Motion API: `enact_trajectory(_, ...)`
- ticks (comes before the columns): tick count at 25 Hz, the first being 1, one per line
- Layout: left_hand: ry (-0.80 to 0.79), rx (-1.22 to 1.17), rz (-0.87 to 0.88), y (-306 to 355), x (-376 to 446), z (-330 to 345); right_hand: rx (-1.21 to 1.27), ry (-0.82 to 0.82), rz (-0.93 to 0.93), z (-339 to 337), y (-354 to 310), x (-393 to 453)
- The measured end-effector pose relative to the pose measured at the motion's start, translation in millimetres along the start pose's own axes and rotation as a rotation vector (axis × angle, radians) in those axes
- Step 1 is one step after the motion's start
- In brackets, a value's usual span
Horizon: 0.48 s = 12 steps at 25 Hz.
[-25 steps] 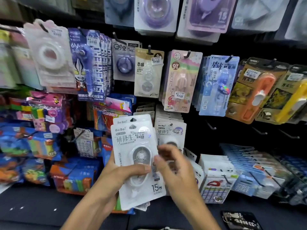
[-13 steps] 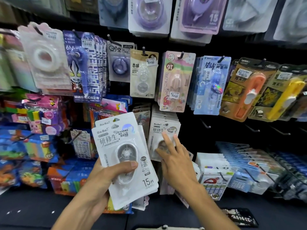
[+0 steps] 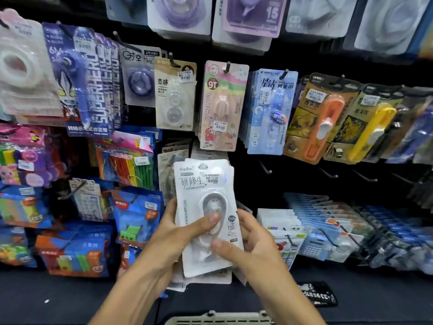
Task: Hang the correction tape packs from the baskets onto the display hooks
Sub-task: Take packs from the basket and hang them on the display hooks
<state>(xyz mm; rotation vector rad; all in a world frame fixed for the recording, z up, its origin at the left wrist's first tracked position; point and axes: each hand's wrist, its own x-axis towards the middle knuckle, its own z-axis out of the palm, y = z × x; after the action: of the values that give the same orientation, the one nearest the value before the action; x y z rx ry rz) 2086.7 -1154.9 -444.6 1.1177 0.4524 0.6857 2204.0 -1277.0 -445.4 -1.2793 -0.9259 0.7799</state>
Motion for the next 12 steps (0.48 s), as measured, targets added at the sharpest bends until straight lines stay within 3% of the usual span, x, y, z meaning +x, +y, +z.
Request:
enact_trajectory(5,-0.059,0.032,-0.031,-11,13,17,0.297,0.228,0.049,-36,-1,-4)
enact_trajectory(12,-0.066,0.068,-0.048,-20,21,29,0.353,0.219,0.042,-62,0,1)
